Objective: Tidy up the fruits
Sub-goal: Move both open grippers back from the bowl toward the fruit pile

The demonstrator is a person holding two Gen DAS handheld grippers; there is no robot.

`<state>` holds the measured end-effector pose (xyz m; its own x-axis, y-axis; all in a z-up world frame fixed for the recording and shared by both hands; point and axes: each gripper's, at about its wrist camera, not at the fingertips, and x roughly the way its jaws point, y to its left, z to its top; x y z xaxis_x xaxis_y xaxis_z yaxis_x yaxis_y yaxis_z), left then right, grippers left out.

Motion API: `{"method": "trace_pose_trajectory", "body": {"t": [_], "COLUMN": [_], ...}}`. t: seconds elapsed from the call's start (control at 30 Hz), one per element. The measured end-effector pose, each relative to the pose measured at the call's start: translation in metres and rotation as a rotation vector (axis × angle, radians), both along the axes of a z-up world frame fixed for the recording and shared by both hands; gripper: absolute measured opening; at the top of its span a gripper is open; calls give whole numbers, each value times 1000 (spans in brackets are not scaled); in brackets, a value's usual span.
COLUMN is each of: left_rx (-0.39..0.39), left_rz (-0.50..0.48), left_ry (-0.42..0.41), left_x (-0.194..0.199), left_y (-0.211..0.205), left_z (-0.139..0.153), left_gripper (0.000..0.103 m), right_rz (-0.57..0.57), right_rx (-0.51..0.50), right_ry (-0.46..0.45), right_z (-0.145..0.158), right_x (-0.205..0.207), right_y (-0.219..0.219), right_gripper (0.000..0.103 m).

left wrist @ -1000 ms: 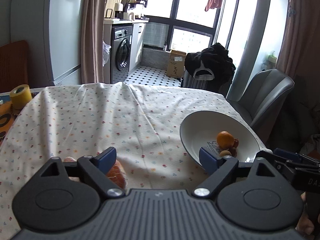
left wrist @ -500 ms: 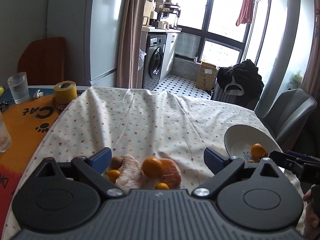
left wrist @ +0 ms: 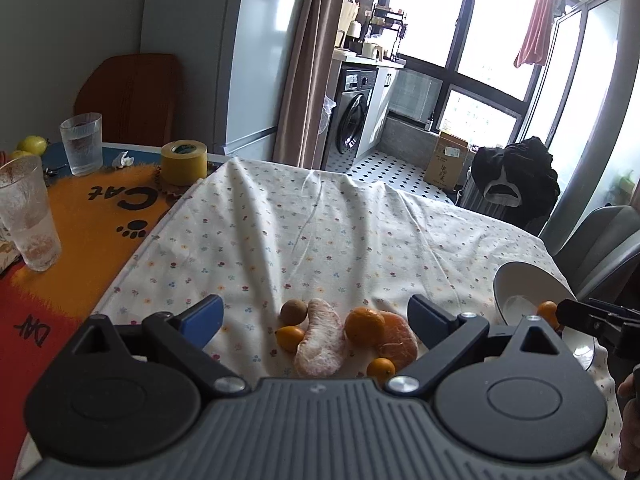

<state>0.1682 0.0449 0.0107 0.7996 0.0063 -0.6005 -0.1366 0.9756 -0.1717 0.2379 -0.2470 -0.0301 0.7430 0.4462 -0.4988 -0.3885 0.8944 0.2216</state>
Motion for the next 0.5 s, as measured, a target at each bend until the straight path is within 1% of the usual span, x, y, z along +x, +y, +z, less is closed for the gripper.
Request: {"method": "trace_pose_trajectory", "body": {"t": [0.2, 0.3, 0.4, 0.47, 0.5], "left_rx": [1, -4, -3, -5, -6], "left_rz": [5, 11, 12, 13, 13], "left_ry": [11, 16, 28, 33, 36], "left_x": [-3, -2, -1, 1, 1], "left_y": [8, 11, 12, 14, 14], "left_z": [-9, -14, -21, -26, -28], "left_gripper": [97, 97, 95, 93, 92], "right_rz": [66, 105, 134, 151, 157], "right_rx": [-10, -28, -37, -40, -43], "right_ry": [39, 42, 60, 85, 95], "right_z": [-9, -12, -17, -22, -25], "right_x": [4, 4, 6, 9, 10], "right_y": [20, 33, 43, 49, 50], "right_gripper": [103, 103, 96, 87, 85]}}
